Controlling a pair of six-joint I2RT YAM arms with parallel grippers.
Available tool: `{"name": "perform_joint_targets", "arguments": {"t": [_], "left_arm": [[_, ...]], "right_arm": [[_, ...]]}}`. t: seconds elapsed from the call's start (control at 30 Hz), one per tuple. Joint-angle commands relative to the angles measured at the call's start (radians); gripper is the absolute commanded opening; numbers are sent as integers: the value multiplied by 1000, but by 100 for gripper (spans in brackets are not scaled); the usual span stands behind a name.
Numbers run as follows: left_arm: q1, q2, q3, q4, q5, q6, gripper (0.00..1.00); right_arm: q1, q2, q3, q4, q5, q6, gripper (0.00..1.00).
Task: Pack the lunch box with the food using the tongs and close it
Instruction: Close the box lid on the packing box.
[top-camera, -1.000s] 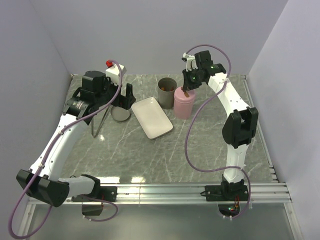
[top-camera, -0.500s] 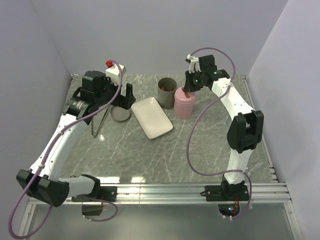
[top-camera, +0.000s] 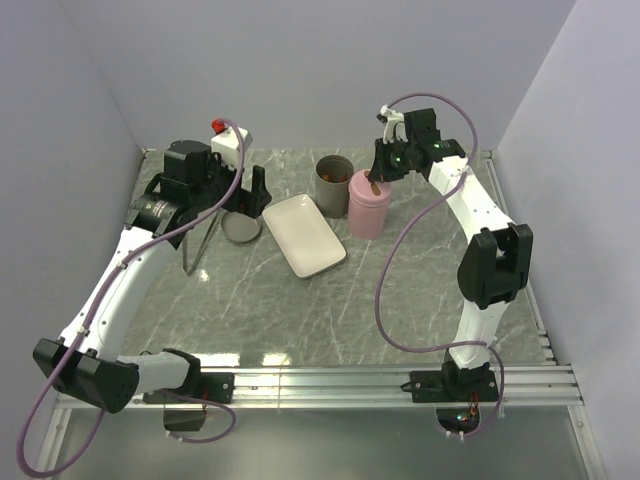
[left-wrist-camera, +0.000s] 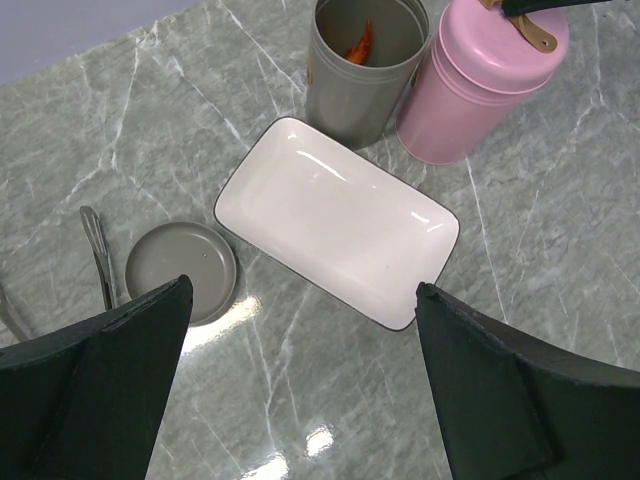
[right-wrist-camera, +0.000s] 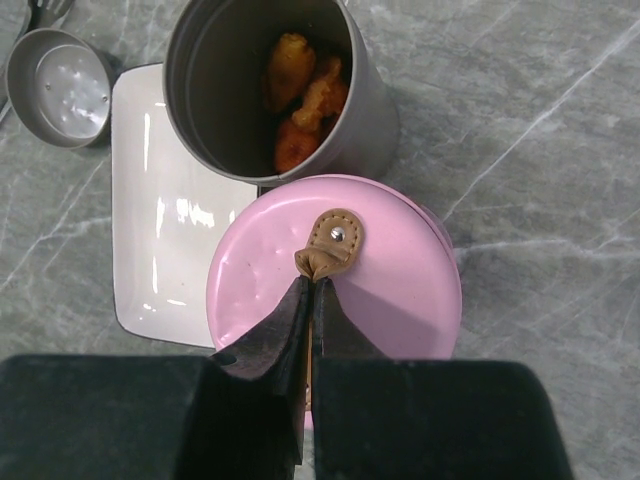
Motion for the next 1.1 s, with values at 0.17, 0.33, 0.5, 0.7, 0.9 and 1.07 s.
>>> {"name": "perform_joint_targets", "arguments": {"t": [0.17, 0.33, 0.5, 0.7, 0.9, 1.07], "left_arm": [[4, 1, 41, 10, -6, 8, 99], [4, 3, 44, 8, -4, 8, 99], [4, 3, 51, 5, -6, 8, 99], [4, 3, 47, 8, -3, 8, 99], [2, 0, 41, 8, -4, 8, 99], [4, 1, 37, 13, -3, 8, 99]], "right_arm": [[-4, -31, 8, 6, -9, 0, 0], [-3, -30, -29, 22, 15, -2, 0], [-1, -21, -43, 37, 43, -11, 0], [-3, 13, -57, 42, 35, -14, 0], [-1, 39, -28, 16, 52, -26, 0], [22, 39, -53, 8, 89, -57, 0]]}}
